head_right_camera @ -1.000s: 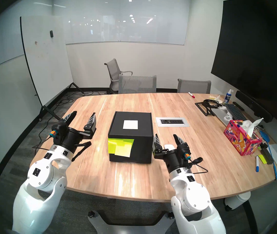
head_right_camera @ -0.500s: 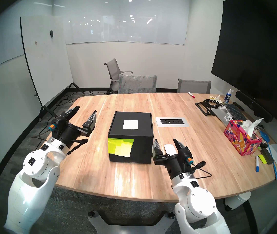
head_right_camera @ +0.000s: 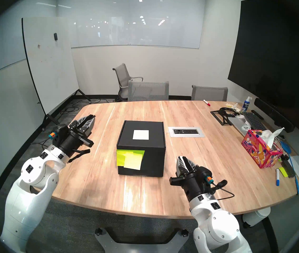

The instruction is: Open the box and place the mouse inside

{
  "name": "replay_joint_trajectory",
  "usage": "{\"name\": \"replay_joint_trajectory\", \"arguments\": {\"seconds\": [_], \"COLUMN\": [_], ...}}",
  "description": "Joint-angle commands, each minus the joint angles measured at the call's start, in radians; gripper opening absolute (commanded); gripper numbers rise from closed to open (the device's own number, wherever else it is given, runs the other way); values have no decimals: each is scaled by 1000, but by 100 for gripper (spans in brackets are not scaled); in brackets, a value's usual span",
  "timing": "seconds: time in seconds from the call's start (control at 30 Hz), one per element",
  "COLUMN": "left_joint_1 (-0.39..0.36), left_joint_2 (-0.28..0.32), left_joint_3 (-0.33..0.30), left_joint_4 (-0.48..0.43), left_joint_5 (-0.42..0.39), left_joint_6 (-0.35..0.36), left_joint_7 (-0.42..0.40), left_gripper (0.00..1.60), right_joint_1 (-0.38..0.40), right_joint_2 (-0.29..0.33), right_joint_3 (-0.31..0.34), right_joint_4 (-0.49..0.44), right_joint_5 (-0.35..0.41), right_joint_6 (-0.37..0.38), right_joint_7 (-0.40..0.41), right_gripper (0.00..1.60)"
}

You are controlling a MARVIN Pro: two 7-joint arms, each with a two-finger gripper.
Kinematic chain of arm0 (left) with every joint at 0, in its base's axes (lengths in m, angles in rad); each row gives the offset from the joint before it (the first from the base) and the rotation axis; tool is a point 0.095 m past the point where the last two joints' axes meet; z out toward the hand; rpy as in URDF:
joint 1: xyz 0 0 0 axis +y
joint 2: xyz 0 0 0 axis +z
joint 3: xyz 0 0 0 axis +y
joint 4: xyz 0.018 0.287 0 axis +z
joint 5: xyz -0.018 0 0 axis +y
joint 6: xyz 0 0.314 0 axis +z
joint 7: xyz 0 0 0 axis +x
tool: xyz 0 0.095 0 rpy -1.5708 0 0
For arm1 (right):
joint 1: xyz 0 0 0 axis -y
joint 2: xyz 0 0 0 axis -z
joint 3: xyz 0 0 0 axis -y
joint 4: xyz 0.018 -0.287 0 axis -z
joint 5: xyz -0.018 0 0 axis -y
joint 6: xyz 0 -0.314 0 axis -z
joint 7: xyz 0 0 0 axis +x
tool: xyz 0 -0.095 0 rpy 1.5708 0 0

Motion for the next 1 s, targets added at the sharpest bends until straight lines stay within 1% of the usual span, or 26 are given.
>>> {"name": "replay_joint_trajectory", "arguments": {"seconds": [0.0,0.1,0.17,0.37,0.43,0.5,0.53,0.6,0.67,0.87,0.97], "left_joint_1": [-22,-21,-14,0,-3,-7,-9,-10,-5,9,12], "left_joint_2": [14,35,46,63,67,79,81,77,75,69,68], "left_joint_3": [-12,-14,-21,-31,-25,-12,-5,0,2,2,7], "left_joint_4": [-14,-20,-25,-59,-66,-87,-92,-111,-127,-161,-163], "left_joint_5": [8,35,39,89,115,167,176,203,216,237,248], "left_joint_6": [1,18,14,76,105,167,182,227,248,298,305], "left_joint_7": [-4,-4,-13,5,16,50,63,78,89,113,119], "left_gripper": [0,0,0,0,0,0,0,0,0,0,0], "right_joint_1": [-50,-57,-58,-51,-49,-46,-46,-46,-49,-68,-71], "right_joint_2": [-6,-3,-1,6,7,7,8,11,12,20,23], "right_joint_3": [6,9,11,7,7,6,6,7,9,35,55], "right_joint_4": [-39,-31,-23,26,36,43,47,51,54,50,60], "right_joint_5": [5,18,30,77,85,91,96,105,111,131,136], "right_joint_6": [-23,-20,-23,-8,-10,-7,-5,13,21,46,52], "right_joint_7": [-4,2,10,49,58,63,67,70,71,73,73], "right_gripper": [0,0,0,0,0,0,0,0,0,0,0]}}
